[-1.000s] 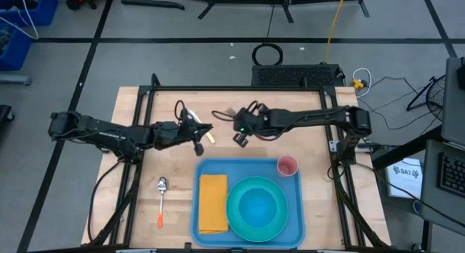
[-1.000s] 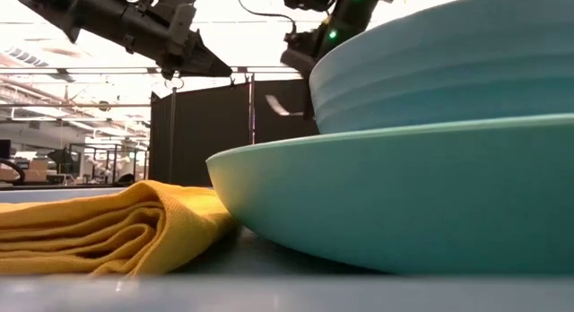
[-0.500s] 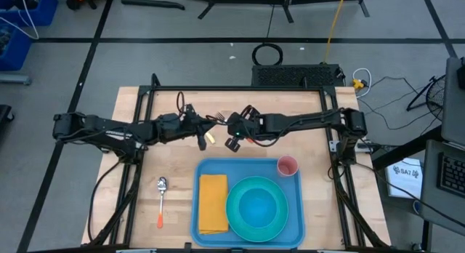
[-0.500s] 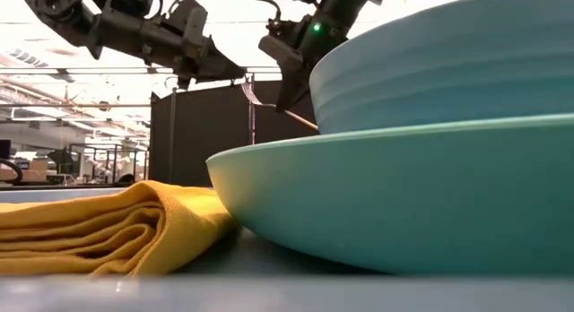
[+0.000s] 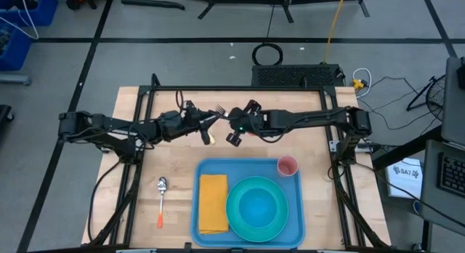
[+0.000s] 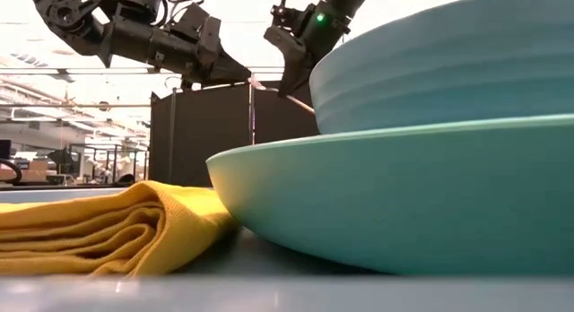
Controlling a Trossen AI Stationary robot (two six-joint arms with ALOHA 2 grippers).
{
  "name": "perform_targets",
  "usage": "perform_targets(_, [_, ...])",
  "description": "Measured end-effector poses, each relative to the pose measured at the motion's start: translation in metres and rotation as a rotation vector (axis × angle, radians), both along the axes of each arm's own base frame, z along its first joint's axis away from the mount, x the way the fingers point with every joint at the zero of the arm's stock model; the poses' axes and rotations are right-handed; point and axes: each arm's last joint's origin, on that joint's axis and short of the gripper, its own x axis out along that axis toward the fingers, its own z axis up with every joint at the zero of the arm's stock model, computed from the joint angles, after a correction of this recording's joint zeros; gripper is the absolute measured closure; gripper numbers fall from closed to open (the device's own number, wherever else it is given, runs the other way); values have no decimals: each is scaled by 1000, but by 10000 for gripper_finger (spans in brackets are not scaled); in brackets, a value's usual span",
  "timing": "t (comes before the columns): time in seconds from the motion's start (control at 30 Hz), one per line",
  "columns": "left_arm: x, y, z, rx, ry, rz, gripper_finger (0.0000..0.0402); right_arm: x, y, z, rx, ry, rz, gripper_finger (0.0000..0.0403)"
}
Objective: Set up tray
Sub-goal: Put the orange fork on top of the yellow table napkin
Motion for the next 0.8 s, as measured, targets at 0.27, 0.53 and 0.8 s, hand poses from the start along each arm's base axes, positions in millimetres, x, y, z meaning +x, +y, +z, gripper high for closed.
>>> perform_targets(0.27, [0,1,2,-6,-25,36,217,1,-4,9,-31,-44,23,403])
perform_targets(0.53, [0,1,12,14,-129,18,194,4,-5,11,-45,-76,36,403])
perform_targets(0.8, [-2,9,15,-62,-203,50,214,7,-5,15,-66,-115,53,403])
